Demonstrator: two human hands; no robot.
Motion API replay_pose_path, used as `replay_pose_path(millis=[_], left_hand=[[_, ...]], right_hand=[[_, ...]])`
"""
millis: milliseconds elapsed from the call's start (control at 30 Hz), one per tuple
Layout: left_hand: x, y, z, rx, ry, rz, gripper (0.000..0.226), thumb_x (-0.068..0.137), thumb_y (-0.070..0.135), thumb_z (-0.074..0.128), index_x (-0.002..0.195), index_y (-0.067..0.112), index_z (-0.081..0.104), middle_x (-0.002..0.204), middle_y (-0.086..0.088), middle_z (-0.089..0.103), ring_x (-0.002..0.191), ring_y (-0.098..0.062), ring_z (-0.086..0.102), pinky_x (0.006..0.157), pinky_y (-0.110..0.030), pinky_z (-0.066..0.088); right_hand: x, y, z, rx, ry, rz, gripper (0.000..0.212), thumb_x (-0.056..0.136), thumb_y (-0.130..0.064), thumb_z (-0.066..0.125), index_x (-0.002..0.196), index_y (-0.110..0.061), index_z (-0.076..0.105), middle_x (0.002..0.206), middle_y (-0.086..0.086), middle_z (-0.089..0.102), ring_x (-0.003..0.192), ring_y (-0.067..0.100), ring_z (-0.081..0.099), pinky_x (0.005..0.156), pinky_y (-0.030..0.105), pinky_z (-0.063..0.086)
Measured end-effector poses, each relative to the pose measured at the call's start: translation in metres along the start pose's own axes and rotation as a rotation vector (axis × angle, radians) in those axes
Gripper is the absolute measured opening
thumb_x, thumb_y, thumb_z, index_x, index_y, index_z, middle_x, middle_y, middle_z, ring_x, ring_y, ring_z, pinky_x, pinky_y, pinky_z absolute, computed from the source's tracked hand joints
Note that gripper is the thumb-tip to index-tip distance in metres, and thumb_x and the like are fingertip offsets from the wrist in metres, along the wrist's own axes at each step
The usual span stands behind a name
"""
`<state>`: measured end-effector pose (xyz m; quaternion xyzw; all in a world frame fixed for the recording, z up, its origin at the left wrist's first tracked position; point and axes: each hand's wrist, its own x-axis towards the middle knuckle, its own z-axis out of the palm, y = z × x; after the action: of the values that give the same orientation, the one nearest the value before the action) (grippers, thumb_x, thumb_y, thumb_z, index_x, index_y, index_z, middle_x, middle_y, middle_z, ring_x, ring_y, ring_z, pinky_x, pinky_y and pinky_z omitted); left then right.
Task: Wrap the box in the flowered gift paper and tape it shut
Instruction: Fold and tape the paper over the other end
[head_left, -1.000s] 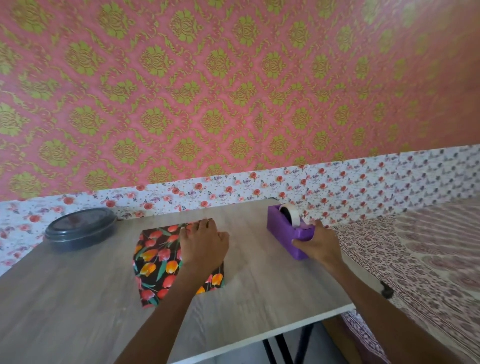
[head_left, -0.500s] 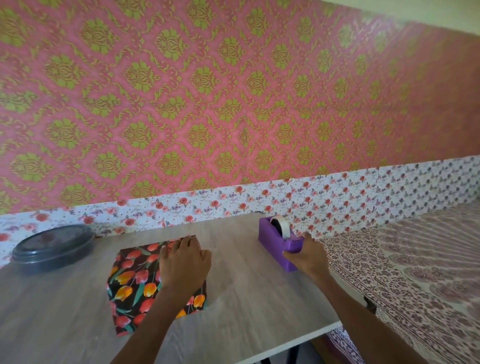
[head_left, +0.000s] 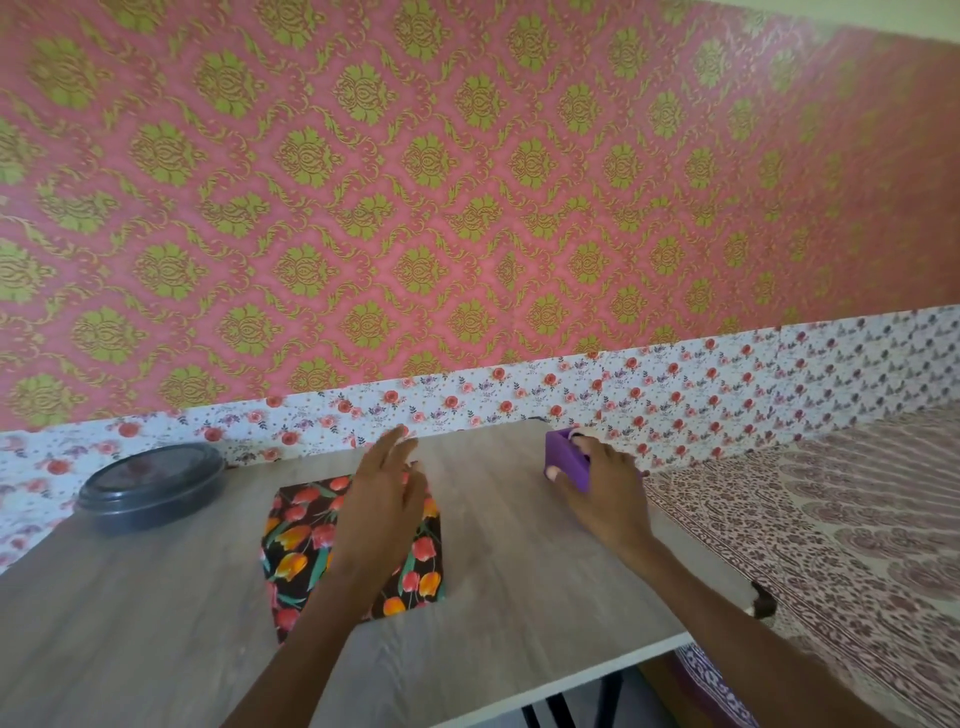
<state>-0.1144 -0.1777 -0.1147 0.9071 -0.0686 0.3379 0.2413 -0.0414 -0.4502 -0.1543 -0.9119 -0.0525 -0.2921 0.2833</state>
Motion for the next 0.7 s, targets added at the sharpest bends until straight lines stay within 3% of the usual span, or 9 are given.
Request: replay_pose_path(millis=[67, 133, 233, 300, 367, 467, 567, 700], left_hand=[[-0.008, -0.015, -0.014, 0.106, 0.196, -0.034, 0.04, 0.095, 0.025, 0.058, 0.133, 0.015, 0.057, 0.148, -0.005, 0.045, 0.132, -0.026, 0.046, 0.11, -0.046, 0.038], [-0.019, -0.038, -0.032, 0.153, 0.329, -0.201, 0.047, 0.088, 0.025, 0.065, 0.132, 0.014, 0.055, 0.143, -0.012, 0.049, 0.133, -0.032, 0.042, 0.109, -0.052, 0.035], [-0.035, -0.069, -0.043, -0.061, 0.215, -0.557, 0.072, 0.083, 0.051, 0.056, 0.143, 0.016, 0.04, 0.148, -0.018, 0.039, 0.131, -0.04, 0.04, 0.105, -0.056, 0.038], [-0.04, -0.077, -0.04, -0.269, 0.083, -0.668, 0.078, 0.079, 0.064, 0.045, 0.144, 0.022, 0.037, 0.145, -0.016, 0.045, 0.124, -0.037, 0.05, 0.102, -0.056, 0.043], [-0.043, -0.079, -0.035, -0.365, 0.033, -0.657, 0.064, 0.087, 0.059, 0.045, 0.141, 0.027, 0.04, 0.135, -0.011, 0.056, 0.11, -0.029, 0.059, 0.099, -0.048, 0.048], [-0.035, -0.079, -0.032, -0.354, 0.01, -0.653, 0.051, 0.097, 0.043, 0.046, 0.144, 0.026, 0.039, 0.13, -0.011, 0.059, 0.096, -0.022, 0.06, 0.091, -0.037, 0.052], [-0.025, -0.072, -0.021, -0.352, -0.059, -0.633, 0.053, 0.094, 0.048, 0.046, 0.143, 0.029, 0.037, 0.125, -0.008, 0.062, 0.097, -0.026, 0.065, 0.091, -0.042, 0.055], [-0.017, -0.057, -0.004, -0.35, -0.079, -0.587, 0.056, 0.094, 0.049, 0.044, 0.143, 0.024, 0.036, 0.121, -0.001, 0.062, 0.102, -0.024, 0.063, 0.094, -0.041, 0.053]], right_hand=[[-0.01, -0.043, 0.001, 0.295, -0.093, -0.066, 0.057, 0.088, -0.053, 0.063, 0.129, -0.015, 0.056, 0.121, 0.002, 0.062, 0.115, 0.019, 0.057, 0.094, 0.036, 0.048], [-0.023, -0.085, 0.001, 0.405, -0.257, -0.103, 0.062, 0.089, -0.055, 0.06, 0.139, -0.019, 0.049, 0.137, -0.003, 0.053, 0.127, 0.014, 0.049, 0.102, 0.031, 0.042], [-0.038, -0.126, 0.009, 0.435, -0.464, -0.135, 0.079, 0.086, -0.067, 0.053, 0.15, -0.026, 0.034, 0.152, -0.005, 0.037, 0.137, 0.017, 0.039, 0.11, 0.038, 0.037], [-0.045, -0.139, 0.02, 0.419, -0.544, -0.155, 0.081, 0.087, -0.066, 0.054, 0.153, -0.027, 0.028, 0.157, -0.005, 0.032, 0.141, 0.017, 0.034, 0.113, 0.039, 0.035], [-0.052, -0.141, 0.033, 0.368, -0.562, -0.21, 0.081, 0.088, -0.064, 0.055, 0.154, -0.028, 0.025, 0.157, -0.005, 0.031, 0.142, 0.015, 0.032, 0.112, 0.033, 0.032], [-0.052, -0.139, 0.047, 0.338, -0.51, -0.229, 0.078, 0.089, -0.062, 0.056, 0.154, -0.03, 0.026, 0.155, -0.005, 0.036, 0.14, 0.013, 0.035, 0.106, 0.025, 0.031], [-0.044, -0.125, 0.049, 0.307, -0.429, -0.188, 0.069, 0.092, -0.05, 0.06, 0.151, -0.029, 0.033, 0.147, -0.003, 0.047, 0.131, 0.014, 0.047, 0.104, 0.027, 0.041], [-0.036, -0.107, 0.04, 0.29, -0.415, -0.154, 0.064, 0.093, -0.044, 0.062, 0.149, -0.031, 0.035, 0.145, -0.002, 0.049, 0.129, 0.016, 0.049, 0.104, 0.03, 0.043]])
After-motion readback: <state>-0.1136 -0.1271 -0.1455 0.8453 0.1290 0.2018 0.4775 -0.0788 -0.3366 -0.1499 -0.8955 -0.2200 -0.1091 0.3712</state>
